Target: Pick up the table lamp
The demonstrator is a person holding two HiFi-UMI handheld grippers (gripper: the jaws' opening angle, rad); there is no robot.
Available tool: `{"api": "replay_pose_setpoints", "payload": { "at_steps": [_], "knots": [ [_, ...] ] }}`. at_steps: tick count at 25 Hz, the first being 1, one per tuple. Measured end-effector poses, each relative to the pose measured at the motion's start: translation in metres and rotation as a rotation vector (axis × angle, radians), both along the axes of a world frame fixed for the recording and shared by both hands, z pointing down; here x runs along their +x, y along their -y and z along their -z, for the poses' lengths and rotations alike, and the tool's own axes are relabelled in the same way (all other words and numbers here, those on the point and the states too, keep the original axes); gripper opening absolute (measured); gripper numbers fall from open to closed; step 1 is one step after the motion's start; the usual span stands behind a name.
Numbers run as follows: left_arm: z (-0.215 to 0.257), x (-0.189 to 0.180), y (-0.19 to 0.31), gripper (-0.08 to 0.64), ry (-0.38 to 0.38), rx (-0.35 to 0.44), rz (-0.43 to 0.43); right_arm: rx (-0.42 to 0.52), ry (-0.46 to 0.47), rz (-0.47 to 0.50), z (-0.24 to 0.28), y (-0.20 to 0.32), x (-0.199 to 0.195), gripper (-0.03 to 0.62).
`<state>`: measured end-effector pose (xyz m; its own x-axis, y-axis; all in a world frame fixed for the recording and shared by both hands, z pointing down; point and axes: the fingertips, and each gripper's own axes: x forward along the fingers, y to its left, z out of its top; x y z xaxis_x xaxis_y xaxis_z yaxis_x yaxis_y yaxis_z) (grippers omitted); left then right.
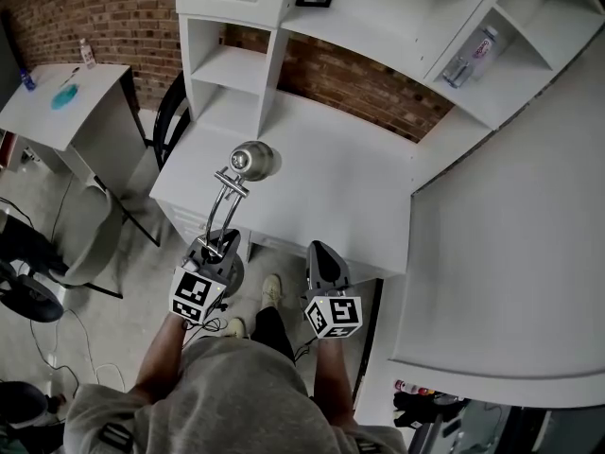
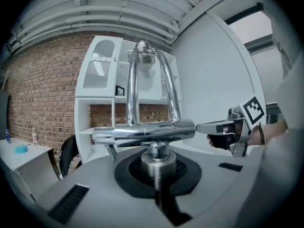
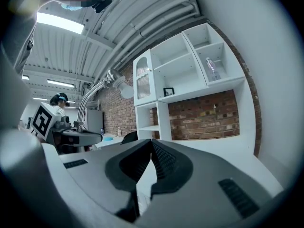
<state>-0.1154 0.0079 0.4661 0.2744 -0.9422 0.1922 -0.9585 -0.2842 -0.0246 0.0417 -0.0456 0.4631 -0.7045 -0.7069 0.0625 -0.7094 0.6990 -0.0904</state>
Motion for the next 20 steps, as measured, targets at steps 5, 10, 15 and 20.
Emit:
{"api": "replay_pose_setpoints", "payload": {
  "at_steps": [5,10,15,20],
  "knots": [
    [-0.0001,0.0001,0.0002,0.0,0.002,0.004,-0.011,0.002,0.006,-0.013,0.0003,-0.0033,0.0012,0.023],
    [0.0007,0.0037,0.0,0.0,-0.001,0.005,-0.024,0.017,0.0,-0.015,0.0025,-0.0051,0.0018,0.023],
    [0.0003,0.0047,0.0003,0.0,0.001,-0.001,-0.025,0.021,-0.005,-0.013,0.0041,-0.0055,0.0037,0.023],
    [-0.0027,0.0034,0.0016,0.0,-0.001,-0.008,-0.021,0.011,-0.005,-0.007,0.0004,-0.0052,0.0033,0.023]
  ]
}}
